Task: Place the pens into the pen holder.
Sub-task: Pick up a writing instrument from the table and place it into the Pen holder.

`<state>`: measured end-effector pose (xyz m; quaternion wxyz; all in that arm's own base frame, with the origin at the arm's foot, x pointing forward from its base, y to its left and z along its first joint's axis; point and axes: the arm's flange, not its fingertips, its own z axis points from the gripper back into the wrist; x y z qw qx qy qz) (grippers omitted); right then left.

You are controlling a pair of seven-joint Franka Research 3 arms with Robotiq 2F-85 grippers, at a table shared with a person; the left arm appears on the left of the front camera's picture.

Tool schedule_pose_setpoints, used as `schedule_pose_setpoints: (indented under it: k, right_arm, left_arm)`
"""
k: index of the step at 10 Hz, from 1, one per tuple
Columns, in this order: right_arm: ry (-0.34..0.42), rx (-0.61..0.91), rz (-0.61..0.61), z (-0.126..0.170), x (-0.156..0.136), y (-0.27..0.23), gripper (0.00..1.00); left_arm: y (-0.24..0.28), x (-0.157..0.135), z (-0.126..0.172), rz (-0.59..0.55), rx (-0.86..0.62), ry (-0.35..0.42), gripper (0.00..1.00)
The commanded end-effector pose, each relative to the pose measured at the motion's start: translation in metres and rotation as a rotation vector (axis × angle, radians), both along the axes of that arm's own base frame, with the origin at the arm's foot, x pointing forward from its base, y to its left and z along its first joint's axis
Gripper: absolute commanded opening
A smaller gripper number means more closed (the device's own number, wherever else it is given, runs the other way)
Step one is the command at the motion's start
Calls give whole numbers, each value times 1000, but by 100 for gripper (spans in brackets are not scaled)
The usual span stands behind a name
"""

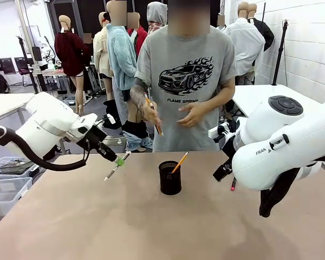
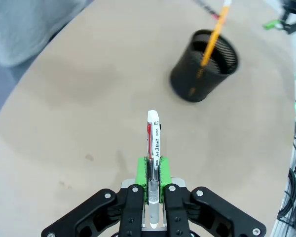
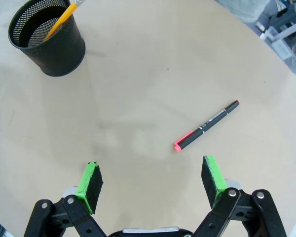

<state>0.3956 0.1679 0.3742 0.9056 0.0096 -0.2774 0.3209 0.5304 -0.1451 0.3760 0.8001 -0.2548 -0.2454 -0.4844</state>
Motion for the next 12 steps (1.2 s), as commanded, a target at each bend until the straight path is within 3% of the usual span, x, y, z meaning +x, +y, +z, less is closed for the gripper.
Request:
schedule_pose_setpoints:
  k: [1,3,5,7,10,12]
  right_arm:
    - [1,0,0,0,-1,0,100]
    - [1,0,0,0,-1,0,100]
    - [1,0,0,0,-1,0,100]
    - [1,0,0,0,-1,0,100]
    - [1,0,0,0,-1,0,100]
    - [1,0,0,0,-1,0,100]
  left_arm:
    - [24,-13,-10,-88,-55,12,0]
    - [65,-24,5,-34,-4,-25,0]
    - [125,-56,32,38,-20,-86,0]
    - [180,-92,58,60,-112,-195,0]
    - [236,-141,56,77,-222,-331,0]
    - [234,-145,50,63,-266,-351,0]
